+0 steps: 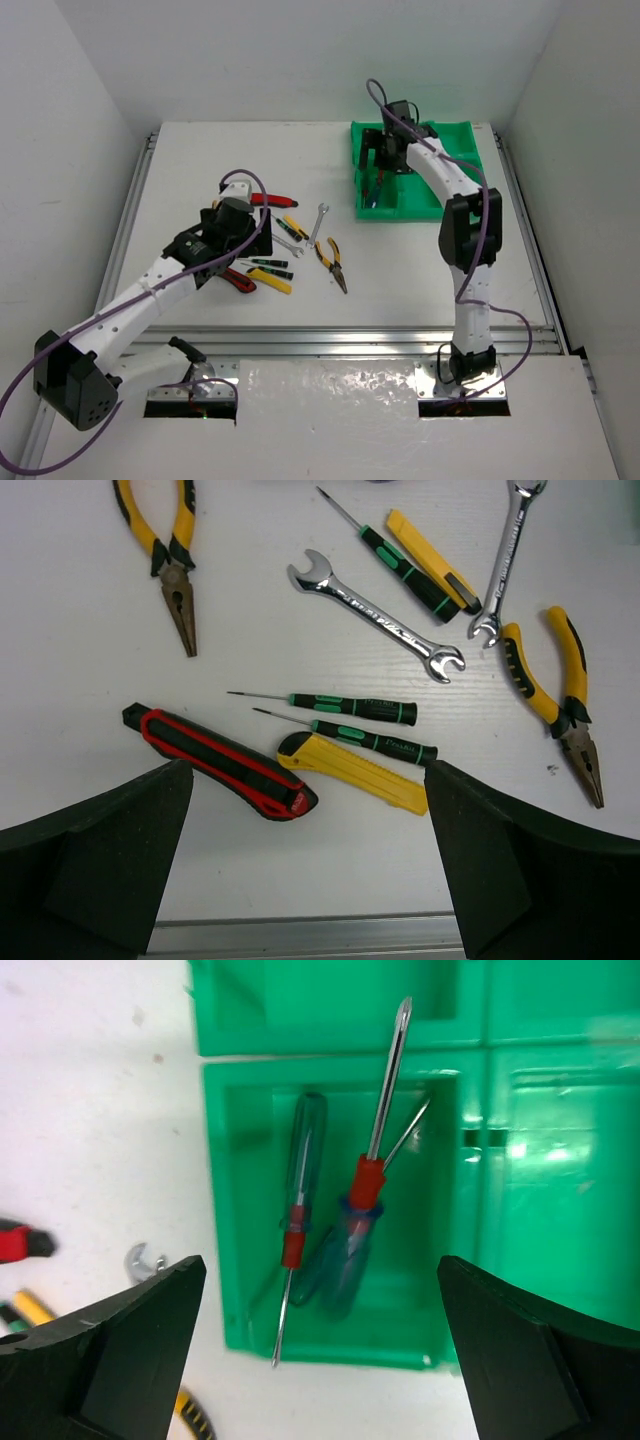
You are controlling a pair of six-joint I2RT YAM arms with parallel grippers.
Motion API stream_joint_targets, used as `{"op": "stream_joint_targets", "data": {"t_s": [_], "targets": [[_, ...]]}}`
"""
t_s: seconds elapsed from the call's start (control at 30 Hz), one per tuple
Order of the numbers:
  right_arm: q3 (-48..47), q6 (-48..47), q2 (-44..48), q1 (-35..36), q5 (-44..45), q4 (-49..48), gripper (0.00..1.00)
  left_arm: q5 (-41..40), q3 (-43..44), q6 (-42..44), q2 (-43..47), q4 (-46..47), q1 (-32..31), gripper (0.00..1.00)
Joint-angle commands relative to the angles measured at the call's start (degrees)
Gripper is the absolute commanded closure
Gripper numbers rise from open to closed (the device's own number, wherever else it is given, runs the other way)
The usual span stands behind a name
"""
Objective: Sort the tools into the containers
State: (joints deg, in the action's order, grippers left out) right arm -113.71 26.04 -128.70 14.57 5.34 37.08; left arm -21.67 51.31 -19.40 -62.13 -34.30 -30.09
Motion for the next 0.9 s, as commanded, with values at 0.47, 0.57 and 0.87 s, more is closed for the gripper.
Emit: {"op": "stream_joint_targets", "data": {"t_s": [0.47,0.57,0.87], "targets": [[34.42,-7.66,33.6,10.55,-11.5,-6.95,0.15,-20.51,1.0,-6.44,18.35,-5.25,2.05,0.0],[39.34,-8.21,35.79,18.72,-5.71,-6.4,0.15,-17.36,-0.68,-6.97,22.13,-2.97,2.05,0.0],[41.82,-3.19,28.78,27.18,0.36,-7.64,0.2,-12.78,-0.95,-5.12,19.59,-1.55,2.05,0.0]]}}
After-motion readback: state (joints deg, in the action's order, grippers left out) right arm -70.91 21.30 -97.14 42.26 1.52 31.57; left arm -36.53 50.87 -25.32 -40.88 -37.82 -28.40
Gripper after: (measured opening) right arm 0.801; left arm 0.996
